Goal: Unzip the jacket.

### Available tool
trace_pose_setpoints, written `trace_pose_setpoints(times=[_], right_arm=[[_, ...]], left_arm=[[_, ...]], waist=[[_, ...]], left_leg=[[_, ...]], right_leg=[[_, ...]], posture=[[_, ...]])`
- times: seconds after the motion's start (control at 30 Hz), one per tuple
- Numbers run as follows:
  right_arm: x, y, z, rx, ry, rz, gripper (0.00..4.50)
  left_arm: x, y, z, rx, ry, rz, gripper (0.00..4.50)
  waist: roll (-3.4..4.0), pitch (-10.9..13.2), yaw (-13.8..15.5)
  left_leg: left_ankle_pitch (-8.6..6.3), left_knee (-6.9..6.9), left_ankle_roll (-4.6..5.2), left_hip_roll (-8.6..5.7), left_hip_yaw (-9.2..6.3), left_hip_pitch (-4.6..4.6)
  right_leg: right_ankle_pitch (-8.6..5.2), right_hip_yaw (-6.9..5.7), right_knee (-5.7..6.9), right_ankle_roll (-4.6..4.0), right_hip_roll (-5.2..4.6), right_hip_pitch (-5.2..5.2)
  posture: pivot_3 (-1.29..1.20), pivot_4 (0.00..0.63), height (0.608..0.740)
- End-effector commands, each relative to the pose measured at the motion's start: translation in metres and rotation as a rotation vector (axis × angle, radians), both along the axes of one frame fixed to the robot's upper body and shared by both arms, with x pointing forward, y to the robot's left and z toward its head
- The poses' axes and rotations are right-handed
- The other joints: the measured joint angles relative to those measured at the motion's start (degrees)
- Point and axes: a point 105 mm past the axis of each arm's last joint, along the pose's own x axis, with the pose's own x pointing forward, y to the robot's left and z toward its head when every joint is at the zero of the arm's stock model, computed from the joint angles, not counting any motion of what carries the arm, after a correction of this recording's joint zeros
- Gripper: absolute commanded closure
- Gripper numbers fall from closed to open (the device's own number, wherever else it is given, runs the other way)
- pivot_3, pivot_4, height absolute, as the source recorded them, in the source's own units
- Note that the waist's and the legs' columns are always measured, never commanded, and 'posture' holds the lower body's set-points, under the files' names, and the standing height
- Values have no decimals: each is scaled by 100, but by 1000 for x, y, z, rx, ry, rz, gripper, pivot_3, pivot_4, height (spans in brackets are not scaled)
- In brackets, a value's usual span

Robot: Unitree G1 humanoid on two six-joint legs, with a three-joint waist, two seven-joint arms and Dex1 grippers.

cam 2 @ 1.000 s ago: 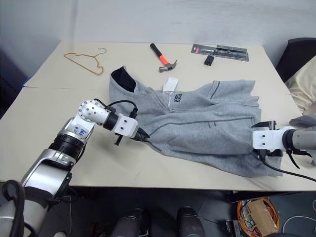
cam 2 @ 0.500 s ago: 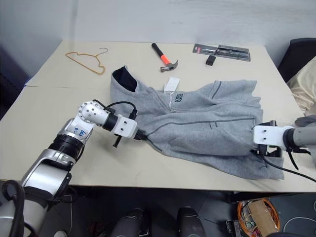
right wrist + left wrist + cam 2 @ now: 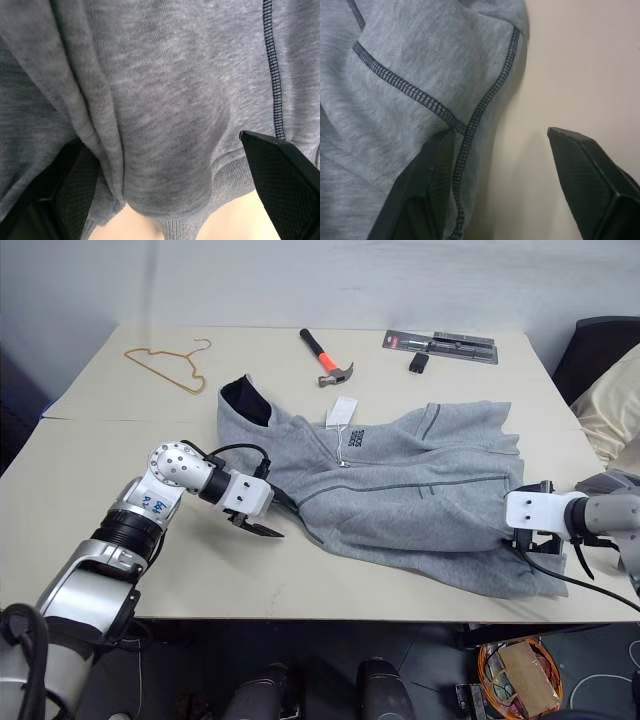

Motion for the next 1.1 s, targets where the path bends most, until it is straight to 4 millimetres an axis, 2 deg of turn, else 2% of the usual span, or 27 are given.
trace_pose_setpoints(times=[0.03, 0.13, 0.3, 0.37, 0.47, 0.63, 0.8, 0.97, 1.1], right_arm=[[-1, 3, -14, 12, 33, -10, 0], [-2, 2, -15, 8, 34, -14, 0], [-4, 0, -13, 11, 30, -17, 0], [-5, -1, -12, 12, 28, -17, 0], [-6, -2, -13, 12, 28, -18, 0], [-6, -1, -14, 14, 36, -16, 0], [-5, -1, -14, 15, 35, -18, 0], [-5, -2, -15, 17, 36, -23, 0], [-5, -2, -16, 19, 37, -25, 0]], left_arm=[[11, -18, 13, -47, -135, -20, 1565], [6, -16, 20, -70, -129, -54, 1565], [-7, 8, 45, -143, -63, -39, 1565], [-7, 18, 55, -155, -81, -9, 1565], [-1, 19, 60, -163, -106, 24, 1565], [6, -2, 40, -114, -121, -6, 1565], [22, -23, 23, -71, -187, 17, 1565], [32, -23, 3, 31, -259, 36, 1565], [30, -18, -8, 67, -242, 25, 1565]], waist=[[-7, -2, 1], [-10, -2, -11], [-10, -2, -22], [-10, -2, -17], [-11, -2, -5], [-14, -3, 6], [-17, -2, 3], [-18, -1, 3], [-18, -1, 6]], left_leg=[[-1, 2, 1, 0, -1, 0], [-3, 4, 0, 2, -1, 0], [-4, 6, -4, 8, 0, 0], [-5, 7, -4, 8, 0, 0], [-5, 10, -4, 8, -4, 0], [-10, 25, 2, 5, -6, 0], [-11, 23, 1, 5, -4, -1], [-12, 21, 0, 6, -1, -1], [-12, 23, 0, 7, -2, 0]], right_leg=[[0, 2, 0, 0, -2, 1], [0, 6, 1, 0, -1, 1], [-2, 5, 3, -3, 3, -1], [-2, 7, 3, -3, 2, 0], [-2, 11, 2, -3, 2, 3], [-2, 8, 2, -3, 0, 10], [-2, 5, 3, -3, 2, 6], [-2, 7, 3, -3, 1, 2], [-2, 7, 4, -3, -1, 4]], posture=[[0, 150, 740], [0, 150, 740], [0, 150, 740], [0, 150, 740], [0, 150, 740], [0, 150, 740], [0, 150, 740], [0, 150, 740], [0, 150, 740]])
